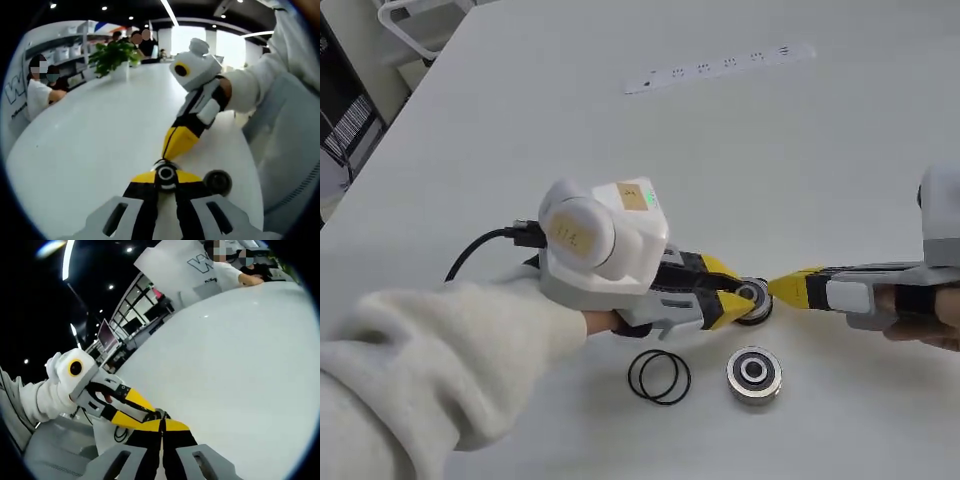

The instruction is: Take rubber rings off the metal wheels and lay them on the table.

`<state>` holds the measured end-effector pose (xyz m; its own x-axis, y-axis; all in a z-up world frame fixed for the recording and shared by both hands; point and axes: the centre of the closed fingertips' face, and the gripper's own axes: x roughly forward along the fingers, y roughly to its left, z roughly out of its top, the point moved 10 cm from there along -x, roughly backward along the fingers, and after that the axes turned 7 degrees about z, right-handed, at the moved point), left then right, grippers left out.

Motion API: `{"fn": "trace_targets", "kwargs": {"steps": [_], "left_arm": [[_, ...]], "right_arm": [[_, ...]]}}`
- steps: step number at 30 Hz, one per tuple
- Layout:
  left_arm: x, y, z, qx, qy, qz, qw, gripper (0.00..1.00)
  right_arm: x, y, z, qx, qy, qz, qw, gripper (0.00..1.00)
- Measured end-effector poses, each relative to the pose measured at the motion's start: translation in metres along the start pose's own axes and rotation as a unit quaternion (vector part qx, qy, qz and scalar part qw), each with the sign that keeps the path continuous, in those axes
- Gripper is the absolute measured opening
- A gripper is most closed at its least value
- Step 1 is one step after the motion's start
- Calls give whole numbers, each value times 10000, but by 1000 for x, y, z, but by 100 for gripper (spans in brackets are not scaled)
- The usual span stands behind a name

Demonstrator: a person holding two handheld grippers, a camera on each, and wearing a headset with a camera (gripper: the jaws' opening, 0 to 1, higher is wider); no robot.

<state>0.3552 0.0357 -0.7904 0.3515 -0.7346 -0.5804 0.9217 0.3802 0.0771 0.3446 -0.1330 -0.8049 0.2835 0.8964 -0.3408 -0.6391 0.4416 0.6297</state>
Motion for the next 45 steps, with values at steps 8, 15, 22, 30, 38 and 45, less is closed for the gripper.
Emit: {"fn": "trace_targets", "kwargs": {"steps": [8, 15, 22, 30, 38, 45], "left_arm": [[0, 0, 0, 39, 11, 4, 10000, 12], [0, 0, 1, 50, 20, 8, 10000, 12], [0, 0, 1, 67, 12, 2, 10000, 12], [1, -1, 1, 31, -2, 23, 10000, 12], [3, -2, 2, -59, -9, 43, 10000, 13], [1, -2, 4, -159, 64, 32, 9998, 14]], "right_arm": [[1, 3, 1, -22, 30, 43, 10000, 0], [4, 6, 2, -122, 84, 77, 9999, 0], [8, 8, 2, -161, 108, 165, 9997, 0], [12, 14, 7, -372, 104, 368, 9986, 0], [9, 6, 9, -495, 148, 127, 9986, 0], [7, 6, 10, -479, 160, 66, 9987, 0]]}}
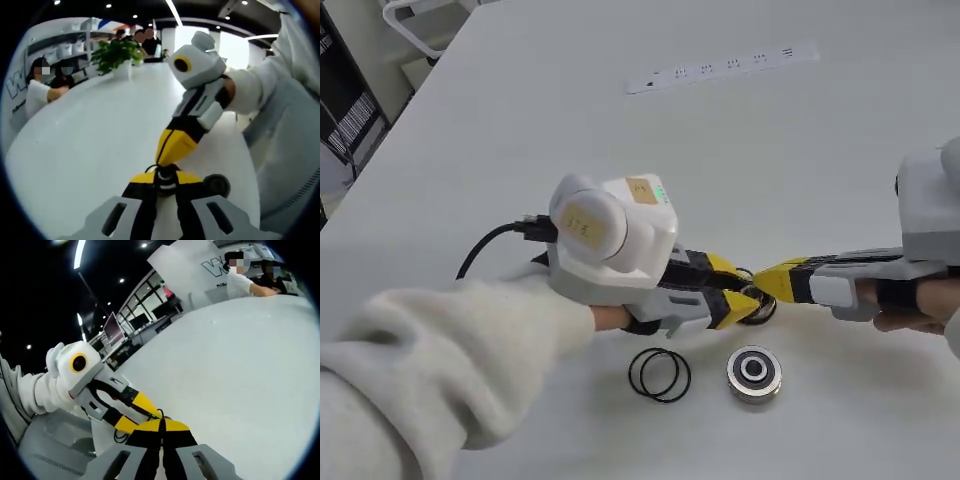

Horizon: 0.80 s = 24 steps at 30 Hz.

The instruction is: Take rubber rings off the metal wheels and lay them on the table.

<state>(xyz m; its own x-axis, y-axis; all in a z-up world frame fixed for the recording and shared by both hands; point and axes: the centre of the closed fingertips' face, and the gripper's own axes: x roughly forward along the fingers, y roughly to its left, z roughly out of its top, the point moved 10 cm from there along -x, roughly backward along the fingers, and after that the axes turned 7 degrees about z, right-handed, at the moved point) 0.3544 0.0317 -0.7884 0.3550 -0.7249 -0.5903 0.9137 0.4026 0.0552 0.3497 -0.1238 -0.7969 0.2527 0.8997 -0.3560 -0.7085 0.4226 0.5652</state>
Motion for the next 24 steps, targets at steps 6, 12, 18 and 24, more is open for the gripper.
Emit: {"fn": "trace_targets", "kwargs": {"steps": [6, 12, 18, 24], "left_arm": [[-18, 5, 4, 105, 6, 20, 9999, 22], [-42, 7, 18, -27, -319, 97, 9994, 26], [-62, 5, 27, -86, -504, 167, 9986, 37], [-83, 4, 33, -168, -675, 237, 9973, 49]], "right_arm": [[-4, 1, 3, -41, -43, -10, 10000, 0], [-9, 6, 10, -116, -131, 48, 9998, 0], [-12, 9, 14, -171, -144, 65, 9997, 0], [-14, 15, 21, -227, -183, 140, 9995, 0]]}}
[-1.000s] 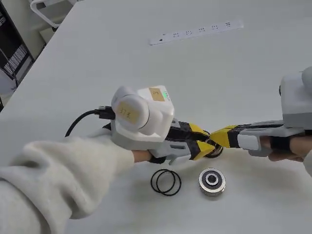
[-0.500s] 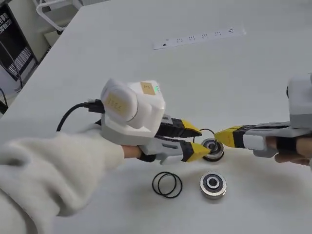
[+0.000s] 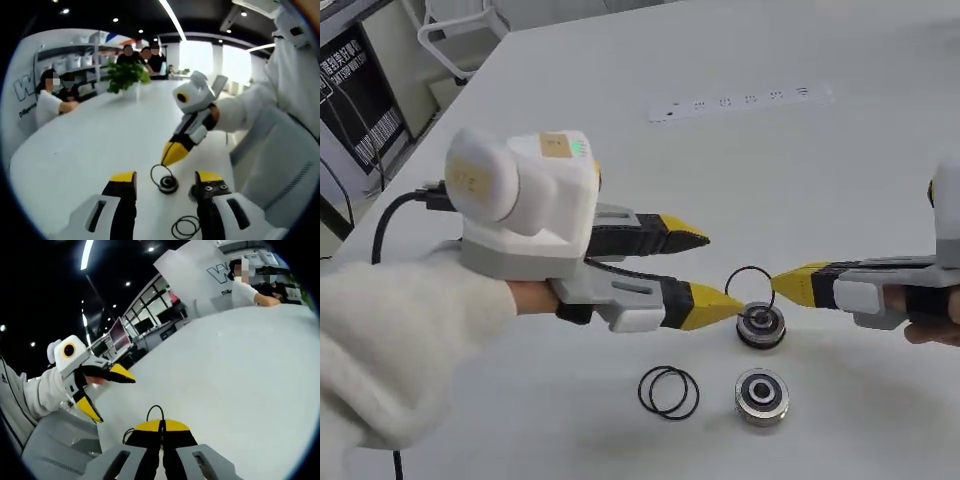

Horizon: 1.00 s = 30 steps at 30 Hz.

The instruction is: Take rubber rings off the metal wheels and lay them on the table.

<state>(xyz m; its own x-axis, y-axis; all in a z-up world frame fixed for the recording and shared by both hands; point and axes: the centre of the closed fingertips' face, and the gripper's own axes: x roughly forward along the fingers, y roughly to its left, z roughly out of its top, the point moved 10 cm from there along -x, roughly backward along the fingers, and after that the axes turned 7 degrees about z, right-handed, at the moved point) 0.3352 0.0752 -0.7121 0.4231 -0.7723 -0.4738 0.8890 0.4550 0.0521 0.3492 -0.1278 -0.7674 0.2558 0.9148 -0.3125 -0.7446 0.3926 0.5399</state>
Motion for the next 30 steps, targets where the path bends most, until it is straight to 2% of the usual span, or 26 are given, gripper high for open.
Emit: {"fn": "trace_targets", "kwargs": {"steps": [4, 7, 11, 14, 22, 27, 30], "left_arm": [[-17, 1, 4, -53, -59, 115, 9999, 56], [-31, 2, 9, 59, -96, 272, 9996, 61], [-52, 3, 16, 52, -259, 435, 9987, 69], [-66, 3, 18, 69, -292, 541, 9981, 72], [-103, -1, 17, 186, -335, 897, 9952, 78], [-123, -8, 9, 143, -306, 1088, 9935, 82], [-129, -12, 3, 123, -313, 1168, 9926, 85]], "right_arm": [[0, 5, 6, -28, -54, 78, 10000, 0], [2, 8, 9, -68, -53, 114, 9999, 0], [4, 13, 13, -120, -53, 177, 9998, 0], [5, 17, 15, -149, -48, 213, 9996, 0], [10, 26, 18, -209, 1, 344, 9992, 0], [13, 31, 18, -242, 67, 441, 9987, 0], [17, 35, 16, -259, 140, 522, 9982, 0]]}}
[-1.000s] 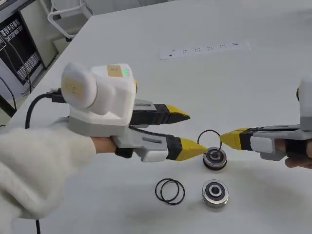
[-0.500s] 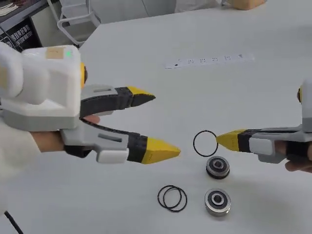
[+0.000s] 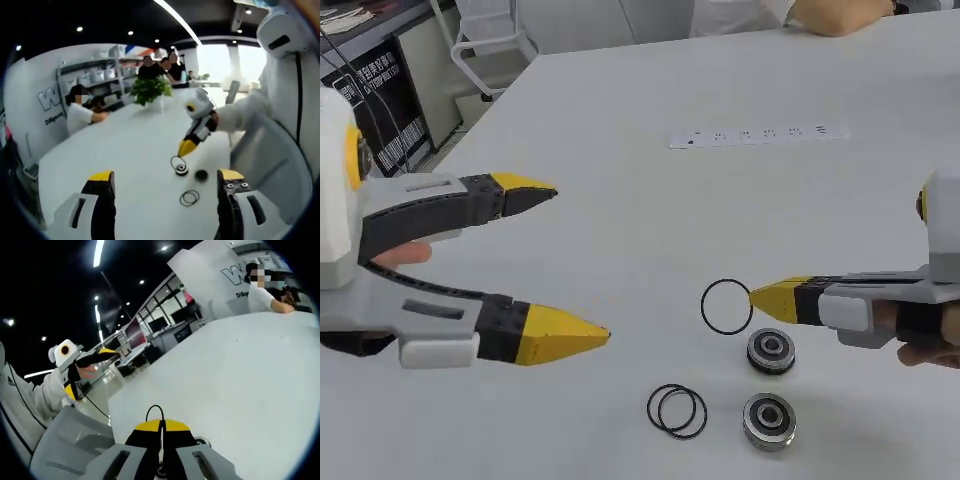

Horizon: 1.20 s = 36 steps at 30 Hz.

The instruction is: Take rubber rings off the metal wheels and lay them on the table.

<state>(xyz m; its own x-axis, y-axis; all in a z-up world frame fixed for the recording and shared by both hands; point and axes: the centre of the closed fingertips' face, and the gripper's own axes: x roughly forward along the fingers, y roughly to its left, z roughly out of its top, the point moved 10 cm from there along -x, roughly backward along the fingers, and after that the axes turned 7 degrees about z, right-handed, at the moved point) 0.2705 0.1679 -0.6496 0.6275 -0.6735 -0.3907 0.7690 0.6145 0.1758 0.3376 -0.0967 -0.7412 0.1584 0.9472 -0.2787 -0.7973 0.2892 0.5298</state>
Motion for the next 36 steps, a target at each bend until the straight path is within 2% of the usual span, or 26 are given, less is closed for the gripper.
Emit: {"fn": "trace_targets", "kwargs": {"steps": [7, 10, 14, 19, 23, 30, 36], "left_arm": [[-21, -6, -18, -224, 155, 218, 9994, 87], [-31, -6, -27, -327, 194, 386, 9985, 90], [-45, -7, -43, -619, 226, 511, 9965, 92], [-51, -15, -60, -828, 356, 675, 9936, 97], [-52, -23, -68, -967, 422, 671, 9922, 99], [-56, -25, -72, -1052, 437, 757, 9906, 99], [-59, -20, -72, -1073, 397, 888, 9895, 98]], "right_arm": [[11, 7, -7, -54, 295, 188, 9994, 0], [15, 8, -11, -42, 427, 250, 9988, 0], [22, 10, -20, -2, 702, 380, 9968, 0], [30, 11, -31, -12, 1016, 442, 9938, 0], [36, 12, -38, 4, 1255, 523, 9907, 0], [41, 9, -45, -207, 1627, 424, 9855, 0], [44, 0, -53, -566, 2026, 173, 9775, 0]]}}
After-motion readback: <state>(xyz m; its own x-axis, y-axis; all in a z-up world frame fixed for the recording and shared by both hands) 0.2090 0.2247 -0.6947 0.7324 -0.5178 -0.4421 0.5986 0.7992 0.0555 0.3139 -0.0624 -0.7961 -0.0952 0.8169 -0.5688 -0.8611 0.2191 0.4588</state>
